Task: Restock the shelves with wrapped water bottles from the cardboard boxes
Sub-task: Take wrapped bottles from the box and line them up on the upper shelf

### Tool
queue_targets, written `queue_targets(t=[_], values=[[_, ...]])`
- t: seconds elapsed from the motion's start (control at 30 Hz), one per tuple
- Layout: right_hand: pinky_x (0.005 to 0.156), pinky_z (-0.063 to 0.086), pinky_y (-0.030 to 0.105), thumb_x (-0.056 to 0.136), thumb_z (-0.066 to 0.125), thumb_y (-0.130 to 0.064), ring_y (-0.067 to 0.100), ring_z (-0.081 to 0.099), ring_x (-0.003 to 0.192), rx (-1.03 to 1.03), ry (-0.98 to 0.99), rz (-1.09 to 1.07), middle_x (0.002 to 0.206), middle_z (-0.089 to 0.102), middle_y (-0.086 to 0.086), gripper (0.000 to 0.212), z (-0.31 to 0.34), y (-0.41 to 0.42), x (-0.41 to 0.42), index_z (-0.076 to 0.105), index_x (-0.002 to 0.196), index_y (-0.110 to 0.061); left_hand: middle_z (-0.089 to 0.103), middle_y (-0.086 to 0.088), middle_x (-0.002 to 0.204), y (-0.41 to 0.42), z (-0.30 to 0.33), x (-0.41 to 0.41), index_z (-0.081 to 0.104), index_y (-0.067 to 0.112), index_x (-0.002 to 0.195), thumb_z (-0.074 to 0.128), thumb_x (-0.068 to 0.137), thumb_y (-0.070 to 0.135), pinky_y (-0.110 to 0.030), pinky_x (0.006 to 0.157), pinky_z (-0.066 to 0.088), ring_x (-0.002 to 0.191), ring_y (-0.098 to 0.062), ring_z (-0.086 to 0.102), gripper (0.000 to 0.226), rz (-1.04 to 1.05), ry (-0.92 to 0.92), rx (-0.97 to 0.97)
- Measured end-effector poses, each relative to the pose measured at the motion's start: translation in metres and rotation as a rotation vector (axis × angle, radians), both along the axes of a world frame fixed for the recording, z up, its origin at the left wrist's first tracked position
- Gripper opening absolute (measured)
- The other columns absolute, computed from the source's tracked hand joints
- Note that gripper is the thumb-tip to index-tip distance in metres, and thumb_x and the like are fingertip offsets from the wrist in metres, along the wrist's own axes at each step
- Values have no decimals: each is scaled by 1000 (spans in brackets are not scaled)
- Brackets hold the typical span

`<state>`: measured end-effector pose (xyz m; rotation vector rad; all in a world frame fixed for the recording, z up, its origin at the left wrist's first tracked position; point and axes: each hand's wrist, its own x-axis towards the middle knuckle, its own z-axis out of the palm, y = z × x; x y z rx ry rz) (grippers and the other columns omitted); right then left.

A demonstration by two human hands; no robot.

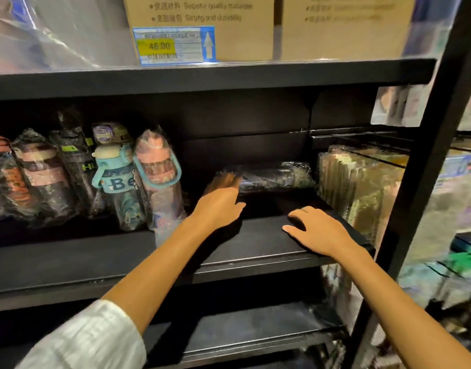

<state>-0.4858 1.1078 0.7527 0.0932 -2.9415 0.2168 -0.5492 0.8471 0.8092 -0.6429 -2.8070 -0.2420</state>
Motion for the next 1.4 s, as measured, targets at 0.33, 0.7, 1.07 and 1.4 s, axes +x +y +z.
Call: queue_targets(t=[0.33,0.7,1.07,1.4], values=[[128,15,35,77,32,-98,6,14,157,-13,-160,214,169,22,-18,97,-2,16,37,31,159,-47,29,-17,162,54,-4,-114,19,10,162,78,82,54,-52,127,14,148,-37,30,109,-24,154,-201],[130,-4,35,65,31,-108,5,-7,159,69,-188,251,173,4,-17,117,-8,18,31,16,163,-46,41,-14,147,77,-12,-146,35,20,151,69,81,40,-57,110,38,137,-39,39,80,107,-21,-213],[130,-5,35,67,33,-107,5,-8,159,83,-161,250,173,3,-15,118,-11,16,33,15,164,-44,40,-14,150,120,1,-147,28,17,157,80,82,45,-52,112,37,139,-37,39,95,-12,11,-287],[128,-8,32,67,37,-106,4,-8,159,78,-157,242,172,2,-19,116,-11,16,33,16,163,-45,44,-9,146,114,-11,-154,34,20,147,84,72,48,-54,104,41,135,-37,44,95,-58,50,-138]])
